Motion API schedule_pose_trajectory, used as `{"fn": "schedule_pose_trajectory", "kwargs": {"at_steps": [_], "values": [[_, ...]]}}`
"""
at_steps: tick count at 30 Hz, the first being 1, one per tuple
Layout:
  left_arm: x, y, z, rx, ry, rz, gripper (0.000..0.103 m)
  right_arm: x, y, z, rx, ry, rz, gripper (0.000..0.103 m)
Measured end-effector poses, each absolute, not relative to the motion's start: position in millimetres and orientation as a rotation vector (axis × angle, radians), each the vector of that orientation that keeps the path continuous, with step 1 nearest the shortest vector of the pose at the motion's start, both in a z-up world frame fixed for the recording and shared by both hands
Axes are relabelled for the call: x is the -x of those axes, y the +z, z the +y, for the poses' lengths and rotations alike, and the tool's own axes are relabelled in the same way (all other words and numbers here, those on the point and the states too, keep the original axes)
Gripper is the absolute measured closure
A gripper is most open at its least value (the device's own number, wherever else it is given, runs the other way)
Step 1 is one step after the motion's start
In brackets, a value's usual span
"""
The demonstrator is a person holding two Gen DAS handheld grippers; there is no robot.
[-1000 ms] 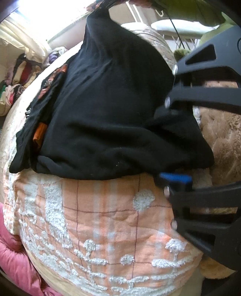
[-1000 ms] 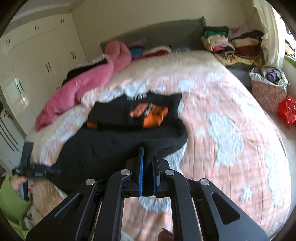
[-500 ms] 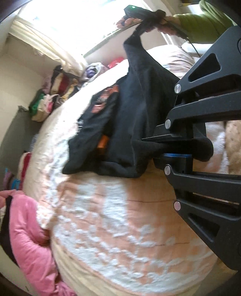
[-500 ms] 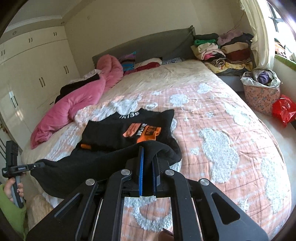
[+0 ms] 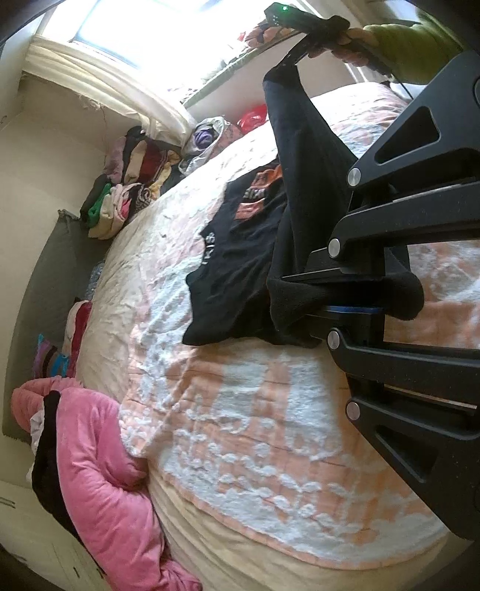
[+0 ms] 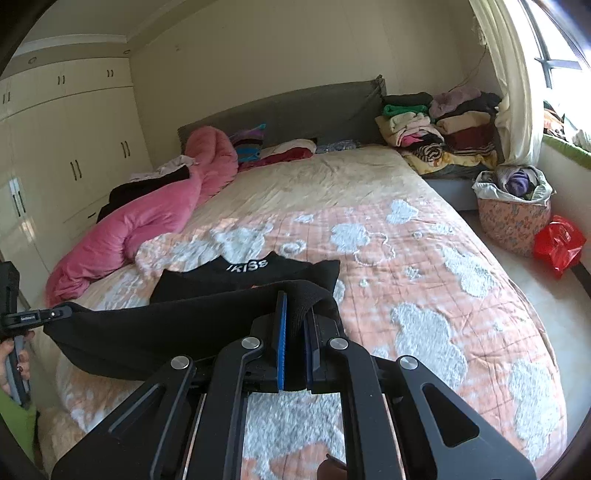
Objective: Fold small clothes
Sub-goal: 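Lift the hem with both tools and fold it toward the collar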
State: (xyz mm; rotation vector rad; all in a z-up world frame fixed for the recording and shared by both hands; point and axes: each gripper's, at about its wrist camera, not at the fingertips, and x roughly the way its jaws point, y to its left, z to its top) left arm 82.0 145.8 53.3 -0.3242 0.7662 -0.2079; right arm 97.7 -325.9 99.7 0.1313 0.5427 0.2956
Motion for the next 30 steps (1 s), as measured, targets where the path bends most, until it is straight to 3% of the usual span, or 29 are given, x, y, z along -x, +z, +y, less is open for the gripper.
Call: {"fn": "schedule_pose_trajectory", "kwargs": {"at_steps": [30], "values": [[-186,52,135,0.305,-0.056,0.731,0.100,-202,92,-309,-0.070,0.193,0.625,0.096]]}}
